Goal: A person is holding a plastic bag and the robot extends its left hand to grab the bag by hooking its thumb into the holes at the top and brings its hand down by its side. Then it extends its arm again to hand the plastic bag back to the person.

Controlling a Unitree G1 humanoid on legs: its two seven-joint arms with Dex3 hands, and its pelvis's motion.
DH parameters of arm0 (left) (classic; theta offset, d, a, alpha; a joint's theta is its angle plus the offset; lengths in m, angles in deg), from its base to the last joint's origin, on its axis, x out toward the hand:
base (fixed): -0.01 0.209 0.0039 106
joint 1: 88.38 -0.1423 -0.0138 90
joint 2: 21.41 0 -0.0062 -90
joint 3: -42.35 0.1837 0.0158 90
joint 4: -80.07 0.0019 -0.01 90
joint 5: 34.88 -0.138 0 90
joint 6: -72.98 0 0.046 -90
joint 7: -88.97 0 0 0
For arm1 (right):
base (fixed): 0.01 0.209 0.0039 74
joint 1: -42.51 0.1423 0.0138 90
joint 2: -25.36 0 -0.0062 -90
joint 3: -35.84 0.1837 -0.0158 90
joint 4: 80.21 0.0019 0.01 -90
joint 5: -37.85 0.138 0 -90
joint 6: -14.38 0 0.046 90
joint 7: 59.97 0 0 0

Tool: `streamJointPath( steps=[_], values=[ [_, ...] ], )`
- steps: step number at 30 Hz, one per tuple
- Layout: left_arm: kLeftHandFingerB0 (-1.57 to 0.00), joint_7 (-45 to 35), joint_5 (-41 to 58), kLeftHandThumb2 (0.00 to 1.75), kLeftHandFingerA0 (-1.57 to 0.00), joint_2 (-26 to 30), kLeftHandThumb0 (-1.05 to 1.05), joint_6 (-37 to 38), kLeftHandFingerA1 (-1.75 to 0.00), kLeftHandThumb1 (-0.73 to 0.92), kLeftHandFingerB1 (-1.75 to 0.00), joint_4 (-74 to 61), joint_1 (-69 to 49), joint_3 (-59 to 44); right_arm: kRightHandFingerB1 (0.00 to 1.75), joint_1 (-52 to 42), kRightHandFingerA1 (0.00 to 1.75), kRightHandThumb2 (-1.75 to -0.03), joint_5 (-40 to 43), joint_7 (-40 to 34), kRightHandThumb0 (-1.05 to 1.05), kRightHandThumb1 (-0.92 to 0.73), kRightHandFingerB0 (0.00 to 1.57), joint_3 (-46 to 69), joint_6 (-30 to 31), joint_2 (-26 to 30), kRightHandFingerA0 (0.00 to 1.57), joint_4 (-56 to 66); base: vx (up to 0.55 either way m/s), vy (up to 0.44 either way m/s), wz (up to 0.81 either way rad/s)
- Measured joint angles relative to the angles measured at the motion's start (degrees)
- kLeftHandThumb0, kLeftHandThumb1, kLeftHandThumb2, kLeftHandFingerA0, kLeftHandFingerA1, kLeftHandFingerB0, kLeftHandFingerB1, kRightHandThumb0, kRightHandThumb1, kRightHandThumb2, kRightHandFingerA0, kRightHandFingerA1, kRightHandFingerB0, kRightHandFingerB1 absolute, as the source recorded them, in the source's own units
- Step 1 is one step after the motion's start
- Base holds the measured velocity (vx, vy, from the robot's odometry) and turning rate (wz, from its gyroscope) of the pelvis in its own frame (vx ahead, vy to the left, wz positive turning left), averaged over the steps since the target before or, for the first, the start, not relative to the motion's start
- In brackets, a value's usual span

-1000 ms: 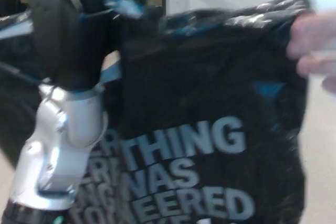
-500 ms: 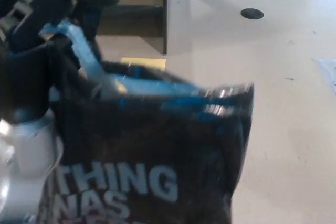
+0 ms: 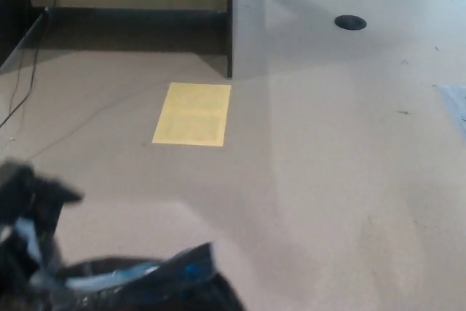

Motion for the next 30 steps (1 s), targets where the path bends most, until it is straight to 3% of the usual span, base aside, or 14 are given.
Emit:
streamJointPath(
  steps=[6,7,8,9,12,15,16,17,18,19,22,23,26,30],
  values=[
    [-0.82,4.6,-2.46,1.03,-0.99,3.23,0.02,4.01,-1.68,0.53,-1.21,12.55,-6.26,-1.33,0.46,-0.07,0.55,-0.59,-0.03,0.0,-0.3,-0.64,0.64,-0.01,0.0,0.02,0.86,-0.08,0.0,0.0,0.0],
    [-0.87,5.51,-2.97,1.05,-1.24,3.72,-0.03,4.77,-1.33,0.55,-1.04,14.75,-6.88,-1.3,0.46,-0.06,0.54,-0.59,-0.05,0.0,-0.3,-0.64,0.64,-0.03,0.0,0.02,0.85,-0.11,0.0,0.0,0.0],
    [-0.87,6.31,-3.34,1.05,-1.24,4.08,-0.03,5.44,-1.33,0.55,-1.04,16.43,-7.29,-1.21,0.46,-0.06,0.54,-0.59,-0.07,0.0,-0.3,-0.64,0.64,-0.05,0.01,0.02,0.85,-0.15,0.0,0.0,0.0],
    [-0.84,7.03,-3.61,0.85,-1.0,4.35,-0.04,6.08,-1.65,0.65,-1.17,17.78,-7.62,-1.07,0.45,-0.06,0.53,-0.59,-0.08,0.0,-0.3,-0.65,0.64,-0.08,0.01,0.02,0.85,-0.2,0.0,0.0,0.0],
    [-0.83,9.34,-4.64,0.75,-0.99,4.95,-0.11,7.95,-1.65,0.73,-1.26,20.97,-8.55,-0.55,0.47,-0.07,0.54,-0.59,-0.13,-0.01,-0.27,-0.66,0.66,-0.2,0.01,0.02,0.85,-0.31,0.0,0.0,0.0],
    [-0.79,11.5,-5.9,0.84,-0.95,5.52,-0.09,9.57,-1.67,0.71,-1.29,23.1,-9.53,0.25,0.46,-0.08,0.54,-0.59,-0.15,-0.02,-0.27,-0.64,0.65,-0.26,0.1,0.02,0.85,-0.35,0.0,0.0,0.0],
    [-0.87,12.0,-6.16,1.05,-1.23,5.73,-0.09,9.96,-1.34,0.57,-1.09,23.63,-9.82,0.47,0.47,-0.13,0.53,-0.59,-0.16,-0.03,-0.26,-0.66,0.67,-0.27,0.14,0.02,0.85,-0.34,0.0,0.0,0.0],
    [-0.87,12.79,-6.58,1.05,-1.23,6.15,-0.09,10.54,-1.34,0.57,-1.09,24.44,-10.32,0.91,0.47,-0.24,0.53,-0.59,-0.19,-0.04,-0.26,-0.66,0.67,-0.31,0.2,0.02,0.85,-0.34,0.0,0.0,0.0],
    [-0.86,13.35,-6.86,1.07,-1.21,6.38,-0.05,10.8,-1.33,0.54,-1.08,24.86,-10.64,1.23,0.47,-0.3,0.53,-0.59,-0.22,-0.04,-0.26,-0.65,0.67,-0.34,0.25,0.02,0.85,-0.33,0.0,0.0,0.0],
    [-0.78,13.92,-7.22,0.97,-0.95,6.55,-0.04,11.05,-1.65,0.6,-1.23,25.21,-10.96,1.53,0.47,-0.34,0.53,-0.59,-0.23,-0.04,-0.25,-0.65,0.68,-0.35,0.29,0.02,0.85,-0.33,0.0,0.0,0.0],
    [-0.87,15.22,-8.13,0.96,-1.04,7.03,-0.02,11.32,-1.59,0.53,-1.22,26.19,-11.6,2.38,0.48,-0.34,0.53,-0.59,-0.28,-0.07,-0.25,-0.65,0.68,-0.42,0.34,0.01,0.85,-0.39,0.0,0.0,0.0],
    [-0.82,15.65,-8.39,0.98,-0.92,7.15,-0.01,11.32,-1.64,0.58,-1.22,26.72,-11.69,2.74,0.48,-0.34,0.54,-0.59,-0.34,-0.1,-0.25,-0.65,0.69,-0.49,0.34,0.02,0.86,-0.42,0.0,0.0,0.0],
    [-0.82,16.6,-8.96,0.97,-0.95,7.37,-0.02,11.27,-1.65,0.58,-1.24,28.22,-11.66,3.72,0.48,-0.35,0.53,-0.59,-0.5,-0.2,-0.25,-0.65,0.69,-0.54,0.38,0.01,0.86,-0.42,0.0,0.0,0.0],
    [-0.84,18.77,-10.34,0.73,-0.87,8.46,-0.06,10.84,-1.61,0.68,-1.16,31.98,-10.55,4.79,0.48,-0.33,0.53,-0.59,-0.7,-0.31,-0.24,-0.65,0.69,-0.59,0.61,0.01,0.85,-0.42,0.0,0.0,0.0]
  ],
)
